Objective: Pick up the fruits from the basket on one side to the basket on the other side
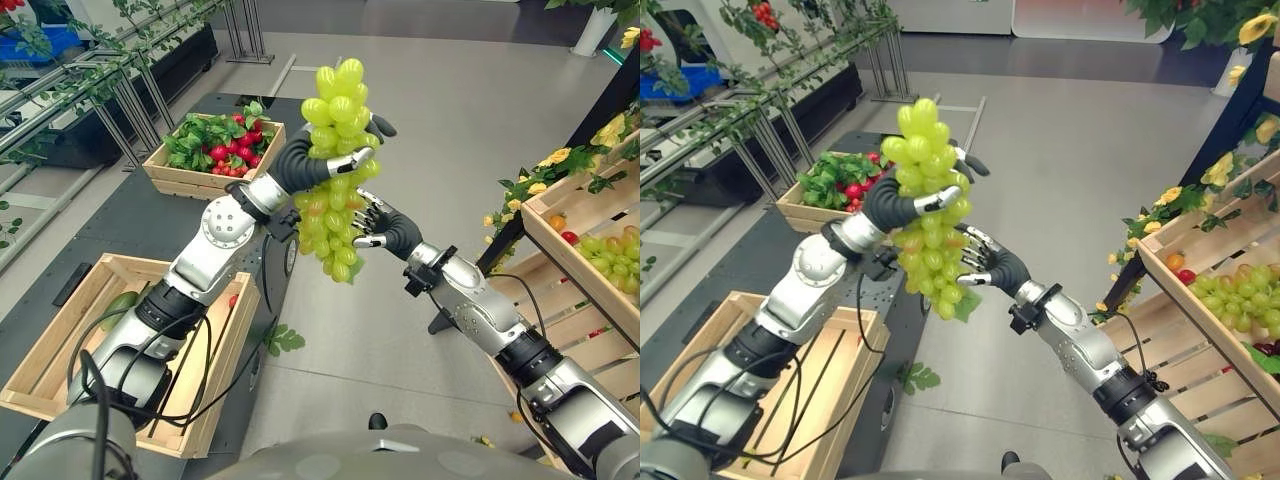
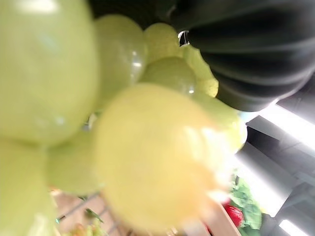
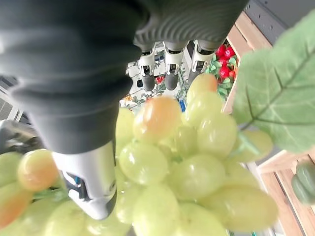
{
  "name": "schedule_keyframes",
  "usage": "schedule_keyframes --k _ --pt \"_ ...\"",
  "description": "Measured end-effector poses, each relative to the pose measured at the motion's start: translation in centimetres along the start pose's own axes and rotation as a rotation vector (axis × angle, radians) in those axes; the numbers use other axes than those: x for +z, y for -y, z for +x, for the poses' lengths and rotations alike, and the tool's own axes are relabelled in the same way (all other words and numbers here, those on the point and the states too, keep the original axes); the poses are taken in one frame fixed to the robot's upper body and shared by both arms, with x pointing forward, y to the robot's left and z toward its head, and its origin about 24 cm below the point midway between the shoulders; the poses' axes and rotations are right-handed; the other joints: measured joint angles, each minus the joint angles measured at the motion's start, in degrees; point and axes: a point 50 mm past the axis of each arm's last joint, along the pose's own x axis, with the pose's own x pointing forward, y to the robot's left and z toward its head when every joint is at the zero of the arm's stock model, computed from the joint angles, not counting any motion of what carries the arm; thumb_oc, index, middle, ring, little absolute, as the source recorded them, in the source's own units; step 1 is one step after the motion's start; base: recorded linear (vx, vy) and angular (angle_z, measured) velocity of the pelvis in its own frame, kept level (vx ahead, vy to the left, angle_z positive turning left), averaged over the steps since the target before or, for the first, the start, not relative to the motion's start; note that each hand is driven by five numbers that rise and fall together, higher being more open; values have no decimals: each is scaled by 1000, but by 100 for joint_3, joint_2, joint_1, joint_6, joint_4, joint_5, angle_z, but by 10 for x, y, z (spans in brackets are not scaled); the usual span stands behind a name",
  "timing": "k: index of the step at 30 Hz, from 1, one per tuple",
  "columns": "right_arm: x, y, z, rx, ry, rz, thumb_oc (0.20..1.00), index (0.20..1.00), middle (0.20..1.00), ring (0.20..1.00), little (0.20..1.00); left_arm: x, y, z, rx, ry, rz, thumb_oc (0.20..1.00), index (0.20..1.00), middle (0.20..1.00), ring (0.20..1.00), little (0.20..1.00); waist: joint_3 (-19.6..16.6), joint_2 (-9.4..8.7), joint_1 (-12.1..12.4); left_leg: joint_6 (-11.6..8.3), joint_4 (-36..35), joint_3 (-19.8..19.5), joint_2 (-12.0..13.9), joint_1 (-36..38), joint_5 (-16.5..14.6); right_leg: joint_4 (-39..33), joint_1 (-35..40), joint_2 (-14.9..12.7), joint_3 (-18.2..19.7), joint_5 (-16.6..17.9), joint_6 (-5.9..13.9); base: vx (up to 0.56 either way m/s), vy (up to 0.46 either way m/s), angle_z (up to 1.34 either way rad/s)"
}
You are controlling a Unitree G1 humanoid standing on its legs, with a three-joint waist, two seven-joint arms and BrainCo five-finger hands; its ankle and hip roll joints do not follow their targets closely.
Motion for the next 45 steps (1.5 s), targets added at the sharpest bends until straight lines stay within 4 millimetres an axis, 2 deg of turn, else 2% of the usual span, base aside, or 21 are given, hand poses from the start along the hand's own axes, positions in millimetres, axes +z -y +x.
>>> schedule_keyframes --k 6,11,17,21,22,23,24,32,36,45 --pt "-3 -8 7 32 -3 63 1000 1000 1000 1000 1000 2 5 5 3 38 -63 200 200 200 200 200 -73 -4 11 1 -14 -44 -15 11 2 -96 67 1 -7 49 -18 0 2 3" --pt "-11 -17 11 51 -5 227 1000 1000 1000 1000 1000 1 6 6 4 35 -79 200 200 200 200 200 -91 -23 12 1 -48 -40 -23 57 2 -213 147 5 -7 111 -9 0 0 0" --pt "-12 -19 7 103 -33 318 1000 1000 1000 1000 1000 3 5 3 -21 25 -58 200 200 200 200 200 -92 -26 14 4 -90 -34 -24 77 4 -217 149 -1 -12 112 -7 0 0 0" --pt "-7 -13 -1 134 -58 298 1000 1000 1000 1000 1000 5 3 1 -41 14 -39 200 200 200 200 200 -90 -27 19 4 -99 -34 -38 77 4 -227 150 -3 -19 111 -7 0 0 0" --pt "-7 -13 -2 137 -58 302 915 915 915 915 915 5 2 0 -44 12 -36 200 200 200 200 200 -90 -28 12 4 -100 -33 -37 78 5 -232 150 -2 -19 111 -7 0 0 0" --pt "-7 -13 -2 142 -57 307 533 533 533 533 533 5 2 0 -46 12 -36 200 200 200 200 200 -90 -28 11 3 -102 -30 -37 78 5 -245 154 -2 -20 113 -5 0 0 0" --pt "-6 -14 -2 147 -53 314 200 200 200 200 200 5 2 0 -48 12 -36 200 200 200 200 200 -90 -28 12 3 -107 -30 -36 78 5 -266 163 -2 -20 117 3 0 0 0" --pt "-8 -16 1 152 -48 328 200 200 200 200 200 5 2 0 -55 11 -33 200 200 200 200 200 -78 -45 12 3 -129 -22 -38 93 4 -288 176 4 -18 112 26 0 0 0" --pt "-15 -13 4 125 -56 347 200 200 200 200 200 5 2 0 -57 12 -33 200 200 200 200 200 -71 -56 30 3 -133 -5 -38 95 4 -288 164 4 -15 110 28 0 0 0" --pt "-31 -19 15 88 -54 426 200 200 200 200 200 5 4 1 -57 17 -39 200 200 200 200 200 -25 -84 41 3 -133 12 -12 96 4 -289 157 17 -14 111 28 0 0 0"
